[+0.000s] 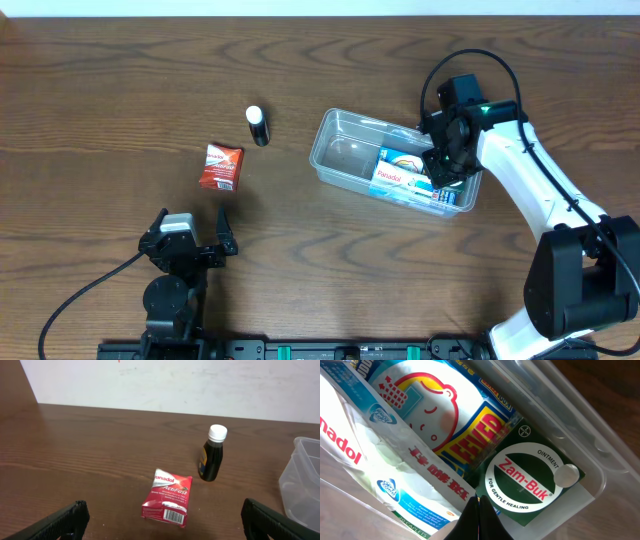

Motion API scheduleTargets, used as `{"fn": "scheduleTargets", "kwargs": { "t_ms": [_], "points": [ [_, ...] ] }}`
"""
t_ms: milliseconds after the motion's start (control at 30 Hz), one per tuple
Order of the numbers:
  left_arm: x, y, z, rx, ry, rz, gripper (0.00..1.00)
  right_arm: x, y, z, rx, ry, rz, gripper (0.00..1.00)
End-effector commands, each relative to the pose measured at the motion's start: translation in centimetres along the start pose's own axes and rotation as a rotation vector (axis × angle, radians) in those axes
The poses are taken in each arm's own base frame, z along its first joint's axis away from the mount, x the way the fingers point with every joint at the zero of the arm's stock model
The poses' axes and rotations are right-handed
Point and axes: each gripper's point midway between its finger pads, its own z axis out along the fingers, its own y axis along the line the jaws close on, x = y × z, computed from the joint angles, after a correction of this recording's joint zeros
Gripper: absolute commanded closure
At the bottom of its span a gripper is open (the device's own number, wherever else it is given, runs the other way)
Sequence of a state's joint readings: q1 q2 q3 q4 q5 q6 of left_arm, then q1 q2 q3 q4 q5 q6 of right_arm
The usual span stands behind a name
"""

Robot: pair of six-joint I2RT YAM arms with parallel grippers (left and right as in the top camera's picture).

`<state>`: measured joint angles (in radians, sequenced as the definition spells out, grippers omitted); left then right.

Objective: Pack container
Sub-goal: 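Open the right gripper and release the Panadol box inside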

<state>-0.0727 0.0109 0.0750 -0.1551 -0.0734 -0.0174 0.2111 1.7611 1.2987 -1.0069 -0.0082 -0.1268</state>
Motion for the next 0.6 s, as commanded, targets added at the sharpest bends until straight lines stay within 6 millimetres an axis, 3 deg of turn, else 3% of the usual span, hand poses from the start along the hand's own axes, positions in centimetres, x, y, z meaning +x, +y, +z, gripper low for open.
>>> {"fn": "scheduleTargets", "kwargs": {
  "t_ms": [0, 367, 567],
  "points": [
    [0.83, -0.03, 0.05, 0.006, 0.027, 0.019, 0.02, 0.25, -0.15, 0.41, -0.010, 0.012, 0.029, 0.99],
    [0.82, -0.03, 0.05, 0.006, 0.027, 0.020, 0.02, 0.12, 0.25, 0.40, -0.033, 0.007, 0.097, 0.99],
    [0.83, -0.03, 0.05, 0.006, 0.027, 0.019, 0.02, 0.21, -0.52, 0.41, 0.011, 0.010, 0.100, 0.99]
  ]
}}
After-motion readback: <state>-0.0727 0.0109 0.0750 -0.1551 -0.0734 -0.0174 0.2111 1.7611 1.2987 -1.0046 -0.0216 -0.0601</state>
